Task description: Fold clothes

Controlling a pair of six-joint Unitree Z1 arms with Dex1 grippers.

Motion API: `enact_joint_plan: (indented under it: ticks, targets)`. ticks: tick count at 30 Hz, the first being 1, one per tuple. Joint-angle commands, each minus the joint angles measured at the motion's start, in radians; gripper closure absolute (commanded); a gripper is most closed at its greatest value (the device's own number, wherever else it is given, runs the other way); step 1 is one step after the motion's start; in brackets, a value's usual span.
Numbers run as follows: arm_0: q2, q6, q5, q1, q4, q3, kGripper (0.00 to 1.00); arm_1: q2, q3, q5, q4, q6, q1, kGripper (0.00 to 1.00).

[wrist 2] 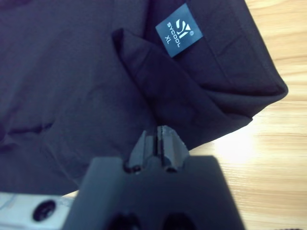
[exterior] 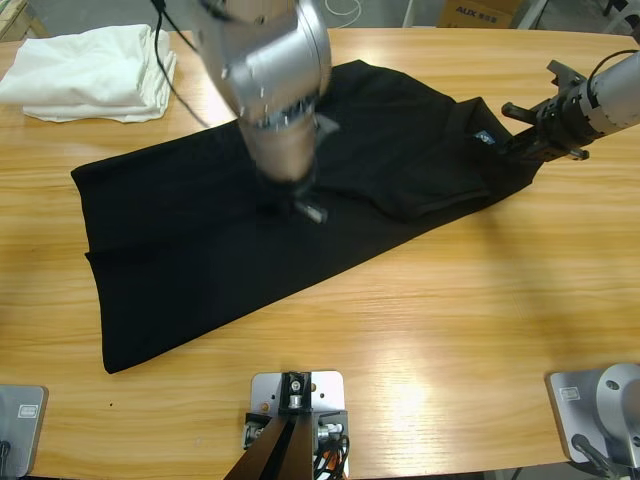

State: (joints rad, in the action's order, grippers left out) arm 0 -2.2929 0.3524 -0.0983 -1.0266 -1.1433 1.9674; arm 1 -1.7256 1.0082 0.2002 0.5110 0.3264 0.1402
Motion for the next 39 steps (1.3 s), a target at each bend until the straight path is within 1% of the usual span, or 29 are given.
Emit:
enact_joint_plan:
  ticks: [1,3,6,8,12,15,18,23,26,36,38,39]
  targets:
    - [0.205,0.07,0.024,-0.151,0.15,-0.354,1.0,0.082,-0.017,0.071,0.021,-0.014,0.003,1.0]
    - [0.233,0.107,0.038,-0.165,0.2,-0.434,1.0,0.087,-0.009,0.114,0.01,-0.014,0.054,1.0]
    - [0.267,0.195,0.054,-0.162,0.311,-0.568,1.0,0.063,-0.005,0.175,-0.009,-0.006,0.12,1.0]
    - [0.268,0.214,0.062,-0.162,0.323,-0.596,1.0,0.021,-0.008,0.261,-0.021,-0.006,0.152,1.0]
    - [0.276,0.234,0.061,-0.162,0.327,-0.621,1.0,0.047,-0.055,0.277,-0.03,0.037,0.227,1.0]
    - [0.277,0.238,0.061,-0.162,0.332,-0.62,1.0,0.026,-0.109,0.312,-0.13,0.06,0.283,1.0]
    - [0.28,0.243,0.061,-0.162,0.332,-0.621,1.0,-0.034,-0.112,0.309,-0.195,0.097,0.315,1.0]
    - [0.303,0.252,0.057,-0.162,0.332,-0.64,1.0,-0.157,-0.134,0.304,-0.251,0.111,0.315,1.0]
    - [0.311,0.255,0.055,-0.162,0.332,-0.646,1.0,-0.185,-0.155,0.277,-0.265,0.111,0.315,1.0]
    - [0.34,0.257,0.055,-0.162,0.332,-0.677,1.0,-0.157,-0.18,0.234,-0.29,0.099,0.321,1.0]
    - [0.353,0.258,0.053,-0.162,0.332,-0.686,1.0,-0.095,-0.181,0.234,-0.31,0.088,0.329,1.0]
    - [0.365,0.26,0.045,-0.162,0.331,-0.687,1.0,-0.03,-0.178,0.233,-0.309,0.089,0.329,1.0]
